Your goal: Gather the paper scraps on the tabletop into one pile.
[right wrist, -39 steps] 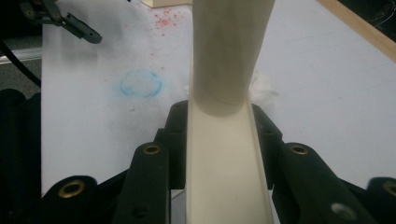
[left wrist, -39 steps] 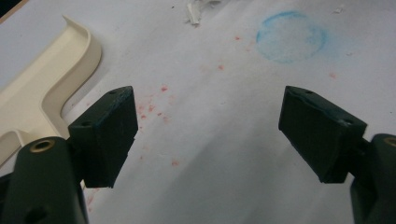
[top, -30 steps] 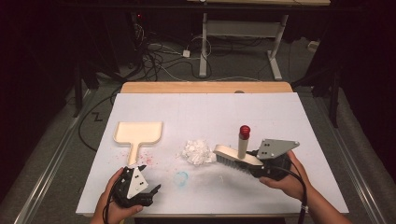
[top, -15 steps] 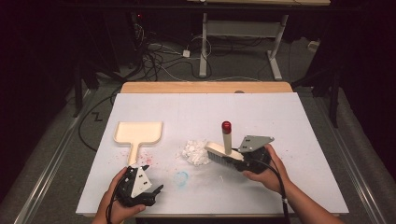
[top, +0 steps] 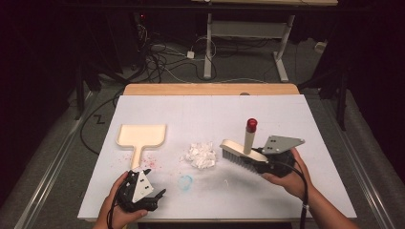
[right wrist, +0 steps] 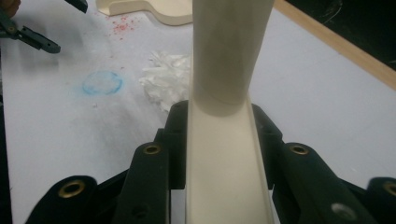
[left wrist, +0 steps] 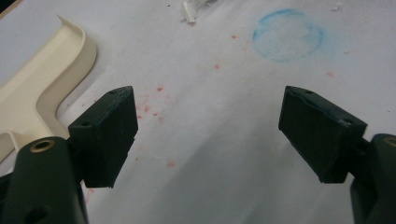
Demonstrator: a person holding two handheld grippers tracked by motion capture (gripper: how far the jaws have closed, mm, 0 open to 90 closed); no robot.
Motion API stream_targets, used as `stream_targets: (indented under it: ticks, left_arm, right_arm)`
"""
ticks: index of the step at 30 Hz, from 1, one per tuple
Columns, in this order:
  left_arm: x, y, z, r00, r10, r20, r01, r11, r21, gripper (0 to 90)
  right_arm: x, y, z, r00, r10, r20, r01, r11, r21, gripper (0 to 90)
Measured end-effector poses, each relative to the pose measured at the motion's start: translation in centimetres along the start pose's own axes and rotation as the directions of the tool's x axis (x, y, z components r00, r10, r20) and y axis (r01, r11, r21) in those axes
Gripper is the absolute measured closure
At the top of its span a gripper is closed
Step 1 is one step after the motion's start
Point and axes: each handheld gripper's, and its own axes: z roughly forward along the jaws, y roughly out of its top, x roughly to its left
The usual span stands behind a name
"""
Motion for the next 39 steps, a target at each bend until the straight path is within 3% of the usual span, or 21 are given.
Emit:
stream_targets:
  ticks: [6,12,16,19,20,23,26,29,32,36,39]
  left_arm:
    - [0.0,0.1,0.0,1.0000,-0.005,-0.005,0.005,1.0000,-0.004,19.0]
    - [0.2,0.2,0.0,0.9999,-0.012,-0.005,0.012,0.9999,-0.008,19.0]
    - [0.2,0.3,0.3,0.9999,-0.009,0.004,0.009,1.0000,-0.002,19.0]
    - [0.2,0.4,0.4,1.0000,-0.004,0.007,0.004,1.0000,-0.002,19.0]
    - [0.1,0.4,0.5,1.0000,-0.002,0.008,0.002,1.0000,0.000,19.0]
    - [0.0,0.6,0.6,0.9999,0.005,0.011,-0.005,1.0000,0.005,19.0]
    - [-0.1,0.6,0.6,0.9998,0.012,0.013,-0.012,0.9999,0.004,19.0]
    - [-0.1,0.5,0.6,0.9998,0.010,0.016,-0.010,0.9999,0.005,19.0]
    - [0.0,0.4,0.6,0.9998,0.009,0.018,-0.009,0.9999,0.009,19.0]
    - [0.0,0.4,0.6,0.9998,0.008,0.019,-0.008,0.9999,0.010,19.0]
    - [0.0,0.4,0.6,0.9998,0.002,0.017,-0.002,1.0000,0.007,19.0]
  right_arm:
    - [-0.8,-1.3,-3.8,0.9995,0.010,-0.029,-0.010,1.000,0.026,67.6]
    - [-1.0,-3.2,-6.4,0.9944,0.051,-0.093,-0.041,0.993,0.107,67.6]
    - [-1.6,-4.2,-6.8,0.9858,0.089,-0.142,-0.065,0.984,0.169,67.6]
    - [-2.3,-4.6,-6.0,0.9741,0.126,-0.188,-0.085,0.973,0.212,67.5]
    - [-2.6,-4.8,-5.4,0.9722,0.144,-0.185,-0.097,0.966,0.241,67.5]
    - [-3.6,-4.7,-3.9,0.9792,0.150,-0.137,-0.105,0.952,0.287,67.4]
    - [-4.9,-4.4,-2.7,0.9825,0.158,-0.099,-0.122,0.946,0.302,65.7]
    - [-5.9,-4.2,-1.6,0.9818,0.165,-0.094,-0.127,0.939,0.319,62.9]
    - [-6.7,-4.0,-0.6,0.9882,0.144,-0.053,-0.118,0.935,0.335,57.7]
    - [-7.7,-4.0,0.0,0.9874,0.155,0.030,-0.156,0.931,0.329,45.5]
    - [-8.3,-4.4,0.0,0.9879,0.132,0.082,-0.151,0.935,0.320,36.8]
